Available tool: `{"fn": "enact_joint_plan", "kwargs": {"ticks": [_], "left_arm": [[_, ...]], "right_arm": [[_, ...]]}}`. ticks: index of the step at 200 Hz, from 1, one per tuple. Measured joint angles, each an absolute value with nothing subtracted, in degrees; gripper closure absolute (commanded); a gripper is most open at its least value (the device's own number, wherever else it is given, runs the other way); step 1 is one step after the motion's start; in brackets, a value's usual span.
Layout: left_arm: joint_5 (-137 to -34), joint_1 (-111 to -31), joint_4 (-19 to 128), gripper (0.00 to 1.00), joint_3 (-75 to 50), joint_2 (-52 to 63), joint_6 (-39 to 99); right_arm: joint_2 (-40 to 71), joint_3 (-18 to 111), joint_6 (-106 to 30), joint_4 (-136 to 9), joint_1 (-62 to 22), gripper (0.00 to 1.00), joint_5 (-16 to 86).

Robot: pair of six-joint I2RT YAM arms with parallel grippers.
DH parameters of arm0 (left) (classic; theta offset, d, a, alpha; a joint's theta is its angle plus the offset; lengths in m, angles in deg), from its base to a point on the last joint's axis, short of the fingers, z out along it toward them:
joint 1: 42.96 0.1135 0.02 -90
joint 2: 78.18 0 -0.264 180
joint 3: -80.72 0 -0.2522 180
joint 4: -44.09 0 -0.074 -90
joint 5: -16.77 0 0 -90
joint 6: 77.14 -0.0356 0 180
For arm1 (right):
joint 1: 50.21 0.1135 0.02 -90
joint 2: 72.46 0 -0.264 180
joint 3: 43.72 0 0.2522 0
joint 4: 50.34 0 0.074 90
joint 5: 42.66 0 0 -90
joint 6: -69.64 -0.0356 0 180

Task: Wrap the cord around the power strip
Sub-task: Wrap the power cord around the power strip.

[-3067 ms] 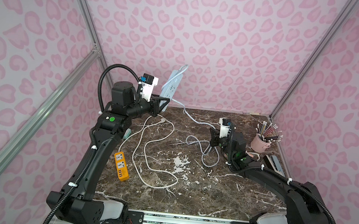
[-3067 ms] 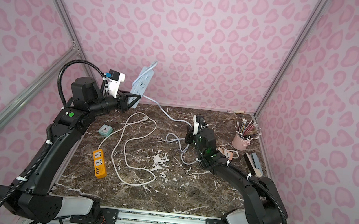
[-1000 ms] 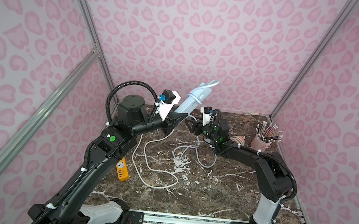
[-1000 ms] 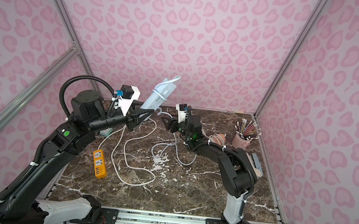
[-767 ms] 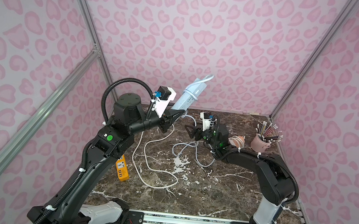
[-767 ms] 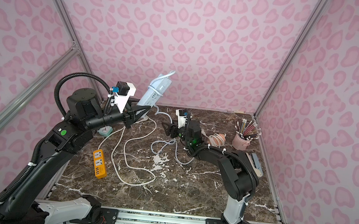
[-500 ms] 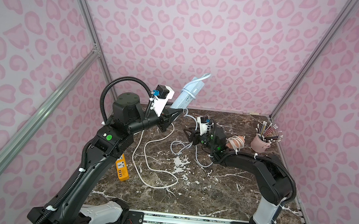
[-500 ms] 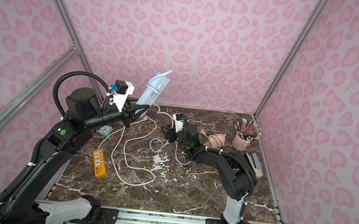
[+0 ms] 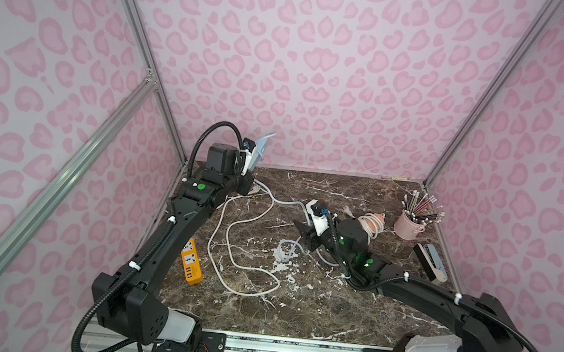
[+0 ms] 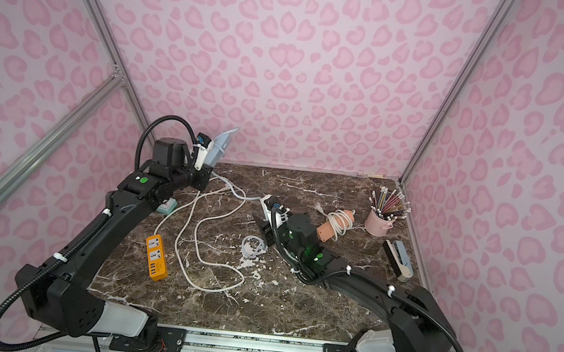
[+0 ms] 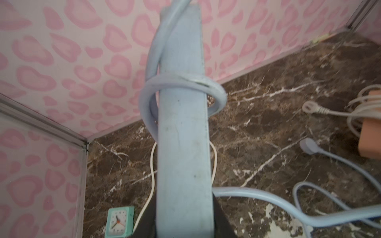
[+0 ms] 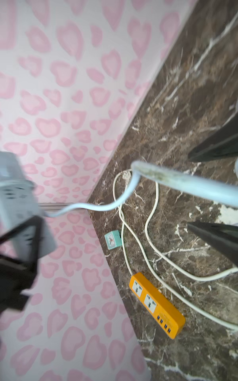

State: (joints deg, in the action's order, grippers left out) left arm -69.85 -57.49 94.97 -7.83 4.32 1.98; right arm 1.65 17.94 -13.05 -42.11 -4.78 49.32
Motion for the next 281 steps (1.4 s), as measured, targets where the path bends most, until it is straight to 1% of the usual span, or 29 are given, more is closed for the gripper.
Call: {"fn": "enact_joint_plan", "kwargs": {"ticks": [22, 42, 61, 80, 101, 121, 149, 168, 198, 218, 252, 263, 281], "left_arm": [[-69.7, -59.4, 97.0, 0.97, -10.7, 4.3, -0.6], [-69.5, -63.8, 99.1, 0.97, -11.2, 5.5, -3.0], [-71.3, -68.9, 102.0, 0.97, -11.5, 6.8, -5.1], [-73.9, -73.4, 105.7, 0.97, -11.5, 6.9, -6.8], [-78.9, -78.4, 108.3, 0.97, -11.5, 6.5, -8.7], [-83.9, -81.0, 110.8, 0.97, -11.5, 4.5, -9.7], [-86.0, -81.8, 113.1, 0.97, -11.5, 0.1, -10.0], [-84.6, -81.9, 114.1, 0.97, -11.7, -0.7, -9.7], [-81.3, -81.6, 113.7, 0.97, -14.4, 2.1, -8.6], [-78.5, -79.3, 112.5, 0.97, -14.8, 4.4, -7.5], [-75.1, -73.4, 112.3, 0.97, -8.6, 8.3, -4.8], [-73.8, -72.8, 112.5, 0.97, -6.8, 9.4, -3.9], [-74.8, -73.1, 113.7, 0.97, -5.2, 11.2, -2.4]], "right_arm": [[-4.5, 22.4, -6.9, -48.2, -4.5, 1.0, 50.0], [-4.1, 30.4, -4.3, -51.7, -6.5, 1.0, 47.1], [-0.9, 37.8, -3.3, -54.4, -9.9, 1.0, 44.2], [3.7, 44.3, -3.2, -56.9, -15.3, 1.0, 38.6], [9.9, 51.1, -5.6, -59.2, -22.0, 1.0, 32.9], [16.3, 56.5, -6.5, -61.5, -24.7, 1.0, 28.6], [24.8, 62.8, -6.5, -67.5, -27.1, 1.0, 25.4], [26.7, 64.8, -6.5, -71.2, -27.2, 1.0, 25.6], [25.4, 66.9, -6.4, -73.4, -25.5, 1.0, 28.5], [22.4, 68.3, -6.4, -75.4, -24.5, 1.0, 30.5], [16.7, 68.3, -5.2, -76.5, -21.6, 1.0, 36.1], [16.1, 68.3, -4.2, -76.9, -20.7, 1.0, 38.5], [17.0, 69.5, -1.9, -78.1, -19.5, 1.0, 42.5]]}}
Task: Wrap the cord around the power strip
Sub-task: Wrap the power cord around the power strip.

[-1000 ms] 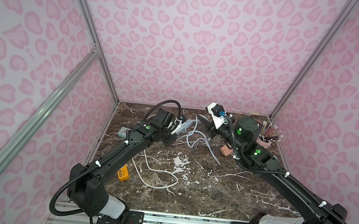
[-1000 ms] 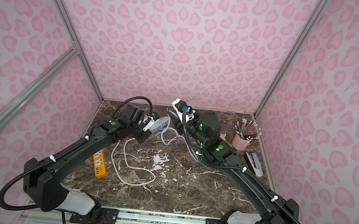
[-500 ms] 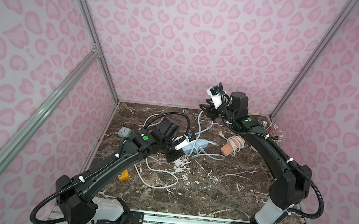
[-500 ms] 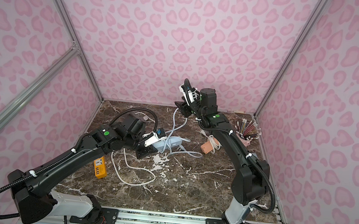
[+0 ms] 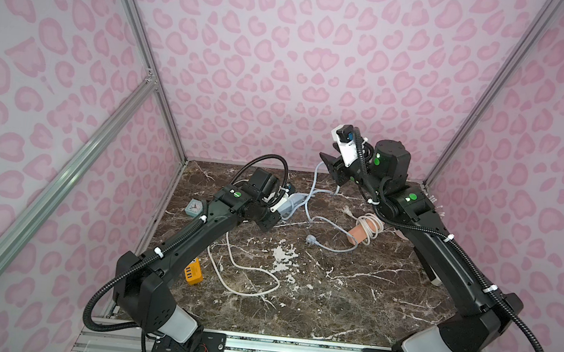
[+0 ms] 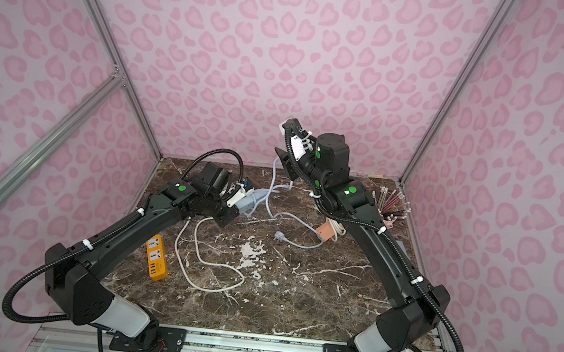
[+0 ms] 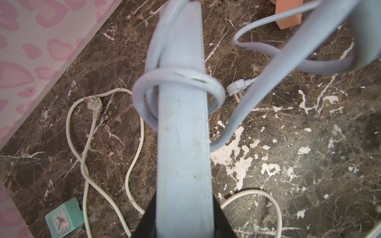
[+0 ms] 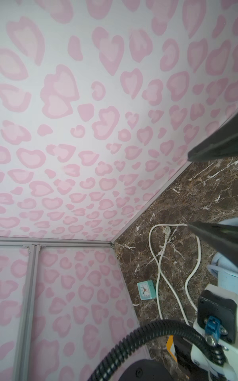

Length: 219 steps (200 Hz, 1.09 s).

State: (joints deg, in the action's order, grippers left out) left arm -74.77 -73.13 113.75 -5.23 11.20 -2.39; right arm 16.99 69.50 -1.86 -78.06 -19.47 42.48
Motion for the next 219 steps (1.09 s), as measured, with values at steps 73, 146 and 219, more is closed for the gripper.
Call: {"fn": "enact_joint_plan", "kwargs": {"ticks": [73, 146, 219], "left_arm": [[-78.4, -75.2, 115.5, 0.97, -12.4, 10.9, 2.8], [-90.0, -76.2, 119.4, 0.97, -4.9, 11.0, 2.1], [-113.8, -76.4, 112.5, 0.97, -5.3, 5.8, -6.3]], "right_arm": [[30.9, 81.7, 9.0, -83.0, -20.0, 1.0, 53.5], [42.9, 95.8, 6.8, -82.5, -25.2, 1.0, 46.6], [46.8, 99.4, -3.9, -82.7, -30.0, 1.0, 18.6]]}}
